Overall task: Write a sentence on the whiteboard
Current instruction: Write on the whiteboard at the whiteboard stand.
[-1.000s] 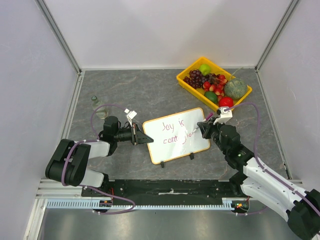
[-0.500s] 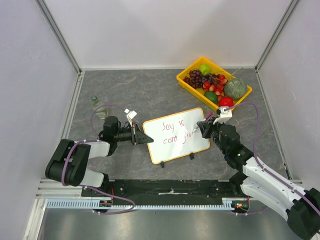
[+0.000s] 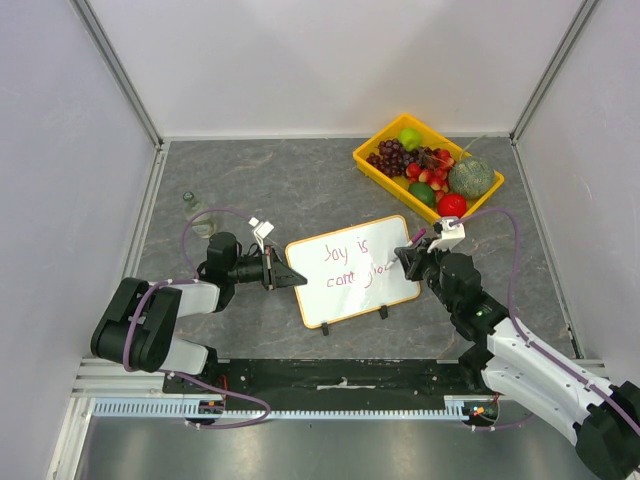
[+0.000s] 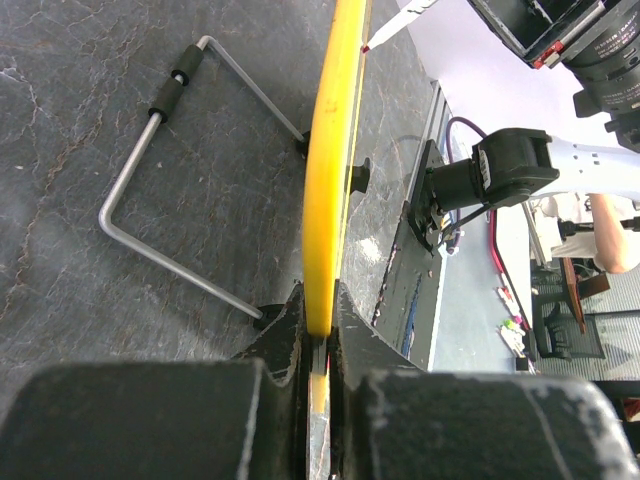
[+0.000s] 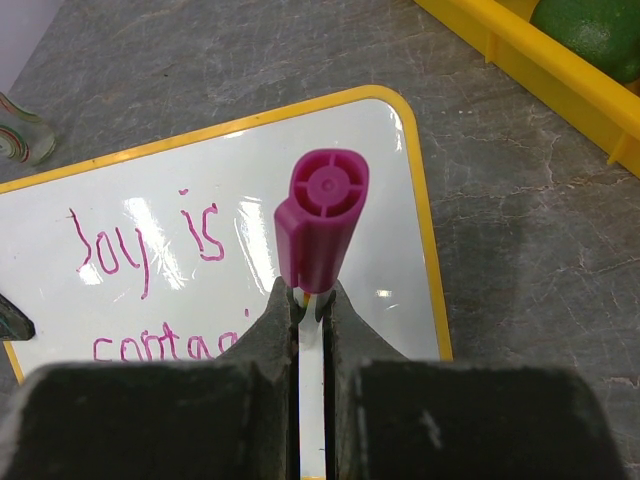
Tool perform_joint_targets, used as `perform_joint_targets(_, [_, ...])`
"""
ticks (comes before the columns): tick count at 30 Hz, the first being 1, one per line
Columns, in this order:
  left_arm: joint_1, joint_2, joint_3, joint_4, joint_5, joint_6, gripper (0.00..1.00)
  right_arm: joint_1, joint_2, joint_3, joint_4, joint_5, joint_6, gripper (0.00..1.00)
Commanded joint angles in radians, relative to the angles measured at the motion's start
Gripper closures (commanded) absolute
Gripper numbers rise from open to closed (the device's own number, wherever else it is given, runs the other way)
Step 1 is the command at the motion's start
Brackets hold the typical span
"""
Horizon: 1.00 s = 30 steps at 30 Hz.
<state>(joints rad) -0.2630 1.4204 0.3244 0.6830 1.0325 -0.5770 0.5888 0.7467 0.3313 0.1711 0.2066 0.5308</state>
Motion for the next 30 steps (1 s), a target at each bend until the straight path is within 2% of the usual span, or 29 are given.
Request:
perform_joint_targets(1, [-0.001,0.023,0.011,-0.022,-0.042,0.014,0.98,-0.004,-0.003,-0.018,-0.033,0.007,-0.009,1.00])
perform_joint_targets(18, [-0.001,0.020,0.010,-0.020,-0.042,0.014,0.98,-0.006,0.017,0.044,-0.056,0.088,-0.038,1.00])
perform_joint_targets(30, [-0.002,0.018,0.010,-0.020,-0.040,0.014,0.98,-0.010,0.046,0.101,-0.032,0.091,-0.045,1.00])
